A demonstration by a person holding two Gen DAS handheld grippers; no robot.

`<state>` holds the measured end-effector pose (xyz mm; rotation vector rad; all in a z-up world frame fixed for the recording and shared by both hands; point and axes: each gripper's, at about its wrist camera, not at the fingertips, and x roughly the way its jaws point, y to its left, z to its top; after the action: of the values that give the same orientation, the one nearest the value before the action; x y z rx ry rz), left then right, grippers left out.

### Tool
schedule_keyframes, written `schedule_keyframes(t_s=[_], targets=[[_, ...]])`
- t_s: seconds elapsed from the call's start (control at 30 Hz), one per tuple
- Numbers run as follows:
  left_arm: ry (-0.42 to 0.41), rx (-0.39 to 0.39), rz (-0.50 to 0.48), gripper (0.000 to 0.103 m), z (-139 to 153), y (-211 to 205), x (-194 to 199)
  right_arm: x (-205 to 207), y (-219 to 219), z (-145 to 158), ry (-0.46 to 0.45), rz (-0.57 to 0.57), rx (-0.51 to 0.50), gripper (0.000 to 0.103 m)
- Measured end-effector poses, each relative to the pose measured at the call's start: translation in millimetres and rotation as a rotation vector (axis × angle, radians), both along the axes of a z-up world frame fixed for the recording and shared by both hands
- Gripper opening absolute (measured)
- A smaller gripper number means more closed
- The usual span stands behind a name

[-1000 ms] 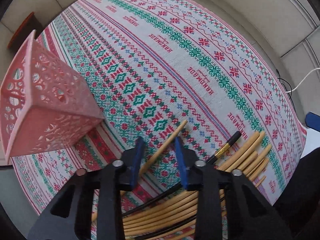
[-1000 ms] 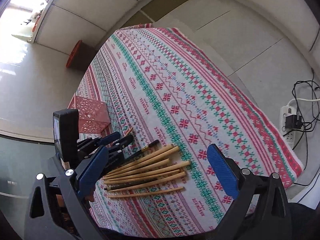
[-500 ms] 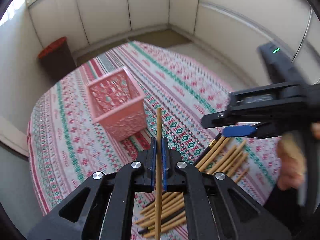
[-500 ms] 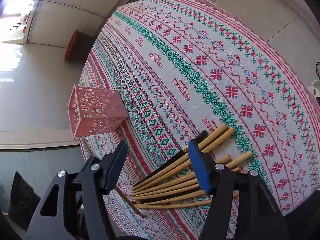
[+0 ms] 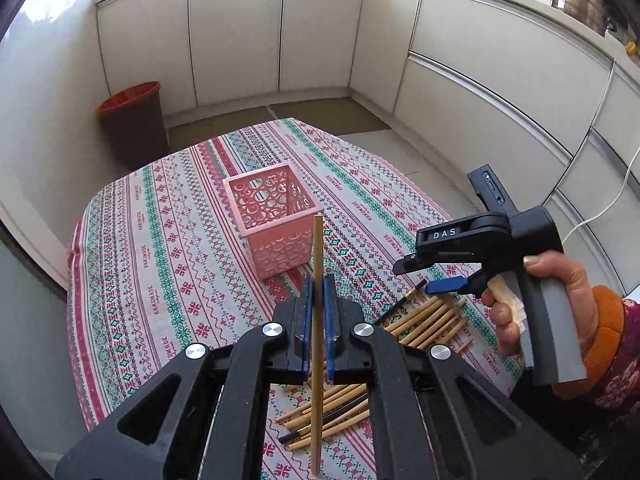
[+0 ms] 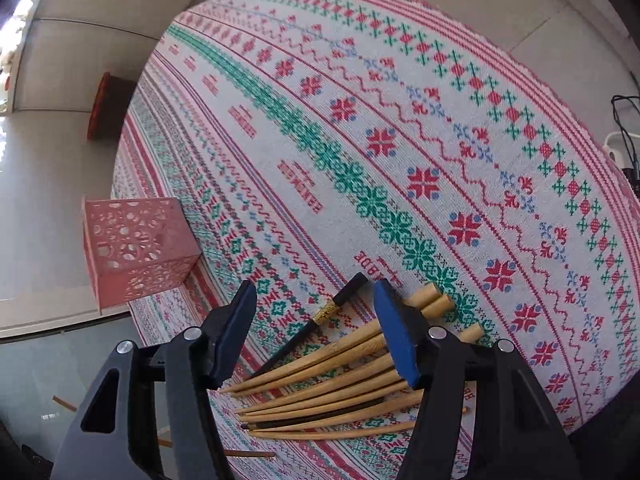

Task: Organize utensils
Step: 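Grasp a wooden chopstick with the left tool while the right tool grasps a black chopstick, then carry both chopsticks upright over the pink holder and drop them in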

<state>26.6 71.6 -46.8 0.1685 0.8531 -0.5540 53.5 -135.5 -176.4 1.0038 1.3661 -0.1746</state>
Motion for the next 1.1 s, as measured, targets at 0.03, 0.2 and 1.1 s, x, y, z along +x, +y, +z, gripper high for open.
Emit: schedule_keyframes(t_s=[0.03,0.2,1.1], targets=[[-0.004,-0.008,0.002,0.004,3,2,-1,3,4,2,0.018,0.018,-0.033,0.063],[-0.044,-0.051,0.027,0.004,18,15,-4,21,25,5,0.121,0.028,-0.196,0.046],[-0.194,-0.136,0.227,0.005,100,40,-29,-18,14,150,-0.383,0.061,-0.137,0.007]])
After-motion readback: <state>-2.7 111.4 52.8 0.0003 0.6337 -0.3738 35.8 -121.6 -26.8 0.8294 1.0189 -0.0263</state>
